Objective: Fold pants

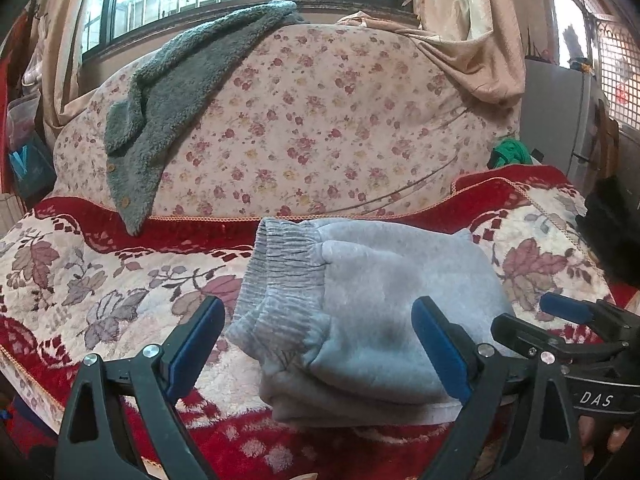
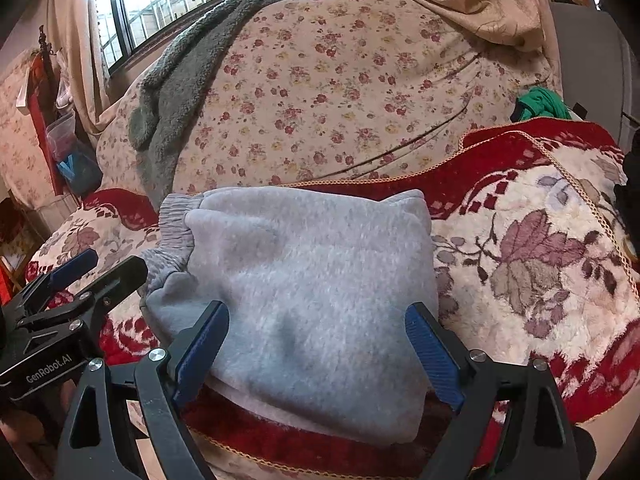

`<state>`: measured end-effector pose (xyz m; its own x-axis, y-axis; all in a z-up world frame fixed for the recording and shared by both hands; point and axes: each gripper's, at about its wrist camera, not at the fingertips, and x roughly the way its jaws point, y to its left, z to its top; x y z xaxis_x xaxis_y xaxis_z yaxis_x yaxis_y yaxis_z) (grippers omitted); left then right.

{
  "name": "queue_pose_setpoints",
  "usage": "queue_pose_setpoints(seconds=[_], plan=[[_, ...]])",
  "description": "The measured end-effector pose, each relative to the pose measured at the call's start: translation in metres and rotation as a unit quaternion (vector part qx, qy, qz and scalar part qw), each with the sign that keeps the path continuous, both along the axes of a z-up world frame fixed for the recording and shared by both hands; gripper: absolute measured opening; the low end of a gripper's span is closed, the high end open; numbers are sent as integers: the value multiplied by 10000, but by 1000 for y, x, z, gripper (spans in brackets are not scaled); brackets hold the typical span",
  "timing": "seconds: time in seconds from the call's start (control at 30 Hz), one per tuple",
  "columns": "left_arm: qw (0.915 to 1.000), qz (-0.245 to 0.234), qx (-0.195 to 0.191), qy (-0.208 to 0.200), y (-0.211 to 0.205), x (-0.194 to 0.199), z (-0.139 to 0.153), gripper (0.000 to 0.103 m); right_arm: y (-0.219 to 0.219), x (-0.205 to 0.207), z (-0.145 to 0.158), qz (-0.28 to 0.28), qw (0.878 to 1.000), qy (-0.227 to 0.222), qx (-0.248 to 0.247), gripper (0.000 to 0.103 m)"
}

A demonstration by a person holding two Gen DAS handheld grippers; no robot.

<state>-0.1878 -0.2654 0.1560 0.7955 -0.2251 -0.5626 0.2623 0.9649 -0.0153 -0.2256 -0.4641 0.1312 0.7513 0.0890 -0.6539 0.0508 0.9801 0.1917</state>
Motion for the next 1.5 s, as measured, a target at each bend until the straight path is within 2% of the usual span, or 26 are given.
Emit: queue_pose_setpoints(seconds=[0.4, 1.5], plan=[[10000, 9, 17, -23, -3, 1, 2, 94, -10, -1, -2, -163, 9999, 34, -32, 93], [9999, -79, 71, -46, -6, 3, 1, 94, -6, 3, -9, -147, 9998, 159, -36, 94]])
